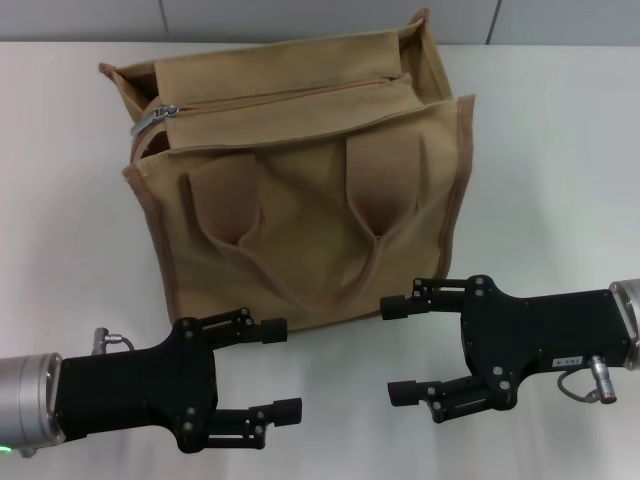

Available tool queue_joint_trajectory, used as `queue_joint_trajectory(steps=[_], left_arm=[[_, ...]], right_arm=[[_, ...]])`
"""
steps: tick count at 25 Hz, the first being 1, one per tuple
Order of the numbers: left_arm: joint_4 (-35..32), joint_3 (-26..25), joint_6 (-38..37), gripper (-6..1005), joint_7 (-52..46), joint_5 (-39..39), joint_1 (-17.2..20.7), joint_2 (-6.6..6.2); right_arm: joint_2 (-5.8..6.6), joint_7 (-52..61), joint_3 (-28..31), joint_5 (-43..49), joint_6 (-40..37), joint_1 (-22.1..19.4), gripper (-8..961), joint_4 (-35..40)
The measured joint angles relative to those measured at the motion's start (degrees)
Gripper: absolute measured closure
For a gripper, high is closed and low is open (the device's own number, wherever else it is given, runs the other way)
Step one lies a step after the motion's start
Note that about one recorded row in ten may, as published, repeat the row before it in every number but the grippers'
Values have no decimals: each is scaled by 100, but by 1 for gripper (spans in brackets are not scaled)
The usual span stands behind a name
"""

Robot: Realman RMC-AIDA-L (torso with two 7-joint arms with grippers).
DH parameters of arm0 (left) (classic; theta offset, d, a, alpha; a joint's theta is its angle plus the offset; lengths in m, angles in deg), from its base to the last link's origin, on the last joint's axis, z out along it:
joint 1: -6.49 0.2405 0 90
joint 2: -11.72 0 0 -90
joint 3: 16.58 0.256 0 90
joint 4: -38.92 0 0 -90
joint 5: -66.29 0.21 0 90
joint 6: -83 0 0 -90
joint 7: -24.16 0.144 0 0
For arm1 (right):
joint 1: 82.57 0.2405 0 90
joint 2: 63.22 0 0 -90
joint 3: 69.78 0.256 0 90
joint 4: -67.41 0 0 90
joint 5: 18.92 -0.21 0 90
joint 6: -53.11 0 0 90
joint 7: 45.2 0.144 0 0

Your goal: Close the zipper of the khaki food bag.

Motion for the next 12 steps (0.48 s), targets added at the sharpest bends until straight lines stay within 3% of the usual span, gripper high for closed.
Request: queue_joint_trajectory(steps=[7,12], left_arm=[[0,-46,2,183,9,-7,4,-6],[-3,-470,-400,187,184,-41,10,16]], right_arm=[[0,0,29,0,-1,-4,121,0],[0,0,41,0,0,-19,121,-1]])
